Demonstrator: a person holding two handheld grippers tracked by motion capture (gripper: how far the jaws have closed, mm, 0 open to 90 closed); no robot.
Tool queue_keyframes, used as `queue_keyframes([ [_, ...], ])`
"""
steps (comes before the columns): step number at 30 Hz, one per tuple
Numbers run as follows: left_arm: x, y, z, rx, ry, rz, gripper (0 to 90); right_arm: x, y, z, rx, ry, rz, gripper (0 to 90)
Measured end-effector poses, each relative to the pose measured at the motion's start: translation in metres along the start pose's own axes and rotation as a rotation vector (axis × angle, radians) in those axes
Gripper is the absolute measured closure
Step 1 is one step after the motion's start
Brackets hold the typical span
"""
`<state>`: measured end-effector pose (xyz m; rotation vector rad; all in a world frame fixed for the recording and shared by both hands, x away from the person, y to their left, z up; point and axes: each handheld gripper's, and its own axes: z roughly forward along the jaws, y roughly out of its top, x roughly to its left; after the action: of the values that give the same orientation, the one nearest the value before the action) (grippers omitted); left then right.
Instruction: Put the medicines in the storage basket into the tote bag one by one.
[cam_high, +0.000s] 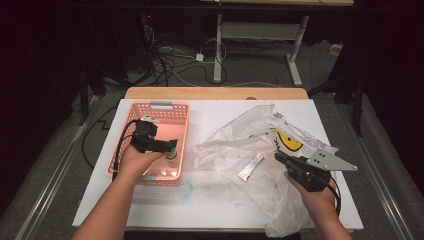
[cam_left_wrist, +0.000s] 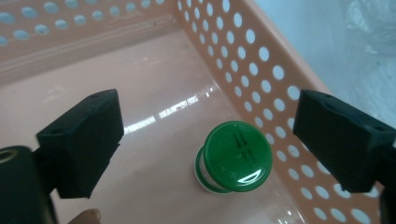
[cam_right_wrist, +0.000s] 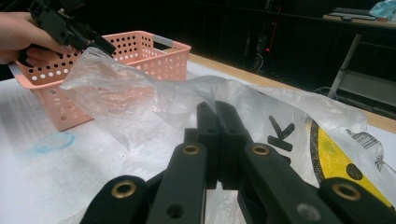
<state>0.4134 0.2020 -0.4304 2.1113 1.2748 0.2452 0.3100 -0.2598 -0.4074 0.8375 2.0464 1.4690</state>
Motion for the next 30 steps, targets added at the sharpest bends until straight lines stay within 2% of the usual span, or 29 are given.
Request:
queue_keyframes([
  [4, -0.002, 0.0, 0.007, 0.068, -0.001, 0.019, 15.7, 0.0, 0.0, 0.0, -0.002, 0.002, -0.002, 90.0],
  [8, -0.003, 0.002, 0.016, 0.175, -0.031, 0.04, 18.0, 0.001, 0.0, 0.001, 0.0, 0.004, 0.0, 90.0],
  [12, -0.007, 0.002, 0.022, 0.218, -0.021, 0.067, 26.1, 0.001, 0.001, 0.001, -0.001, 0.002, -0.002, 90.0],
  [18, -0.011, 0.001, 0.023, 0.217, -0.001, 0.098, 38.6, 0.001, 0.0, 0.001, 0.002, 0.002, -0.003, 90.0],
  [20, -0.012, 0.001, 0.023, 0.214, 0.0, 0.102, 44.6, 0.001, 0.001, 0.002, 0.001, 0.003, -0.002, 90.0],
  [23, -0.012, 0.001, 0.023, 0.214, -0.003, 0.106, 48.8, 0.002, 0.001, 0.001, 0.001, 0.003, -0.004, 90.0],
  [30, -0.014, 0.0, 0.024, 0.212, 0.008, 0.114, 49.6, 0.002, 0.0, 0.002, 0.004, 0.004, -0.004, 90.0],
])
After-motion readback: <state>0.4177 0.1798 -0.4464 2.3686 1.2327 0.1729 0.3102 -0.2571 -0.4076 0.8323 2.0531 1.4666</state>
